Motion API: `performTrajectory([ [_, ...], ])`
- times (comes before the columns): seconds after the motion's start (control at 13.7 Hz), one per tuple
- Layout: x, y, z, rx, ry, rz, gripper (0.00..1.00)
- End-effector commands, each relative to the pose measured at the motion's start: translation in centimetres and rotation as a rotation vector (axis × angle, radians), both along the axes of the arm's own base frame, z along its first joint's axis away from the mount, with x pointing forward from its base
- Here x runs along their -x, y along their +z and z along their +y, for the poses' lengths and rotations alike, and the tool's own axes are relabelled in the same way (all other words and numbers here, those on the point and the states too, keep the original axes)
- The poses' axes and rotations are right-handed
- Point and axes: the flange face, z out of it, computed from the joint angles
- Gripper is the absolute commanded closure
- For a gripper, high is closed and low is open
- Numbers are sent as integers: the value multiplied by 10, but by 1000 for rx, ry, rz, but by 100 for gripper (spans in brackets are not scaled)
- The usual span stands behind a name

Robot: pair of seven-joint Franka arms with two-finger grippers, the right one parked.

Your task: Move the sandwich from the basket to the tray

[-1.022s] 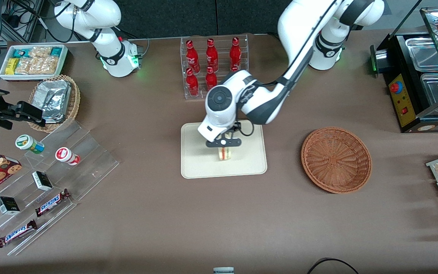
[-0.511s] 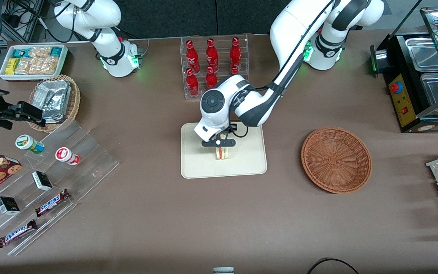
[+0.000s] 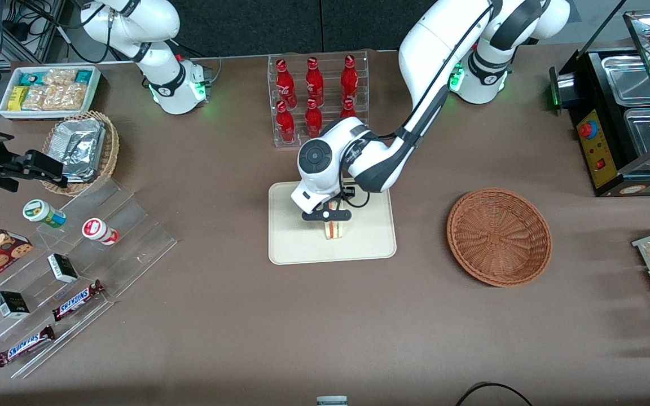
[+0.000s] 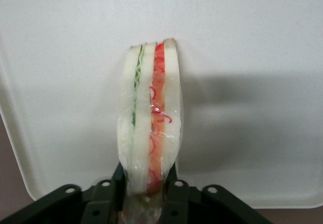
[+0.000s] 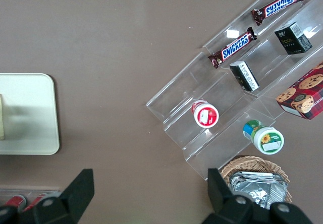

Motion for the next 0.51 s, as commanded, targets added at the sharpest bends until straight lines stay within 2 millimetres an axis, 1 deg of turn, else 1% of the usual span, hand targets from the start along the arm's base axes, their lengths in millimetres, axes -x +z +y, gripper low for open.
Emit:
performTrajectory([
  [0.0, -7, 12, 0, -5, 9, -25, 0],
  [0.07, -8, 18, 2, -4, 13, -29, 0],
  [0.22, -19, 52, 17, -12, 47, -29, 0],
  [0.36, -27, 103, 50, -70, 132, -1, 0],
  [0.44, -35, 128, 71, -82, 163, 4, 0],
])
